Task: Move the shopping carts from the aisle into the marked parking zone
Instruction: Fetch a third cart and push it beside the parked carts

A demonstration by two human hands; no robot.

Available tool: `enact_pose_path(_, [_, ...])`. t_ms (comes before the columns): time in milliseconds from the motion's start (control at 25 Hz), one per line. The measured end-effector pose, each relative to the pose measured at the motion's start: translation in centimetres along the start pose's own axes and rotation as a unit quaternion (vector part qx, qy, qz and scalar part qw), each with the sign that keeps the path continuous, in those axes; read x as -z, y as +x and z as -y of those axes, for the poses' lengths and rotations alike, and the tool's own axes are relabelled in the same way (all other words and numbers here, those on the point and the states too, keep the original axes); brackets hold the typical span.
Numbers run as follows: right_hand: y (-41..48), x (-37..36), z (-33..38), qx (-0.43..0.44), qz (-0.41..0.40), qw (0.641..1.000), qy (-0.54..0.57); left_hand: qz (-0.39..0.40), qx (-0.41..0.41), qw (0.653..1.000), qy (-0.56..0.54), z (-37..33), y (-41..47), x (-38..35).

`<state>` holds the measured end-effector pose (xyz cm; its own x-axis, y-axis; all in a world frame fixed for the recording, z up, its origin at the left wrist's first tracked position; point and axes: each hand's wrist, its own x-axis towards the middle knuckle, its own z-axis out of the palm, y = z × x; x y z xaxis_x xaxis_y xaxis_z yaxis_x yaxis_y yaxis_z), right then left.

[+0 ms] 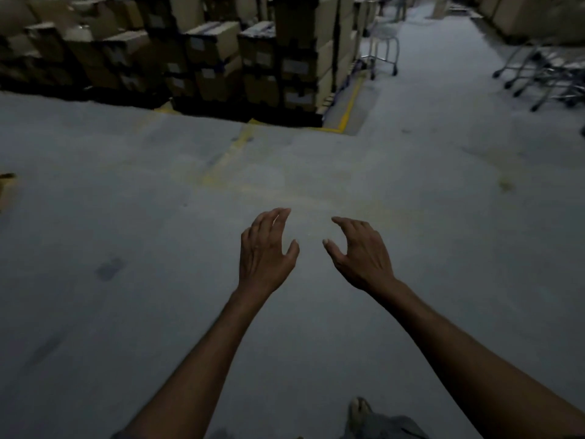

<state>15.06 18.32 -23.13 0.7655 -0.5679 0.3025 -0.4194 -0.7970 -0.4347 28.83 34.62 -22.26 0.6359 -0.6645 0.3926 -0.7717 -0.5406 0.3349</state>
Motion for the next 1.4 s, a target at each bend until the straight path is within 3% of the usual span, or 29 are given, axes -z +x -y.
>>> enact_pose_path(280, [6.0, 1.3, -7.5, -0.035, -0.052, 0.998, -0.024, 0.032, -0.071, 0.997, -0.03, -3.2, 9.0, -5.9])
enact_pose_path(600, [18.9, 5.0, -18.2, 0.006, -0.1, 0.989, -0.112, 0.016, -0.114, 0.993, -0.021, -10.2, 24.8, -12.9])
enact_pose_path(800, [26.5, 7.2, -24.5, 0.012, -0.089, 0.987, -0.134, 0.005, -0.12, 0.993, -0.022, -14.9, 33.7, -16.6])
enact_pose_path(1120, [38.9, 6.6, -32.5, -0.021, -0.055, 0.993, -0.106, 0.037, -0.152, 0.988, -0.019, -16.4, 46.6, -24.7])
enact_pose_path(1400, [53.5, 4.6, -38.6, -0.058, -0.079, 0.987, -0.124, 0.056, -0.172, 0.979, -0.096, -16.8, 62.5, -32.2])
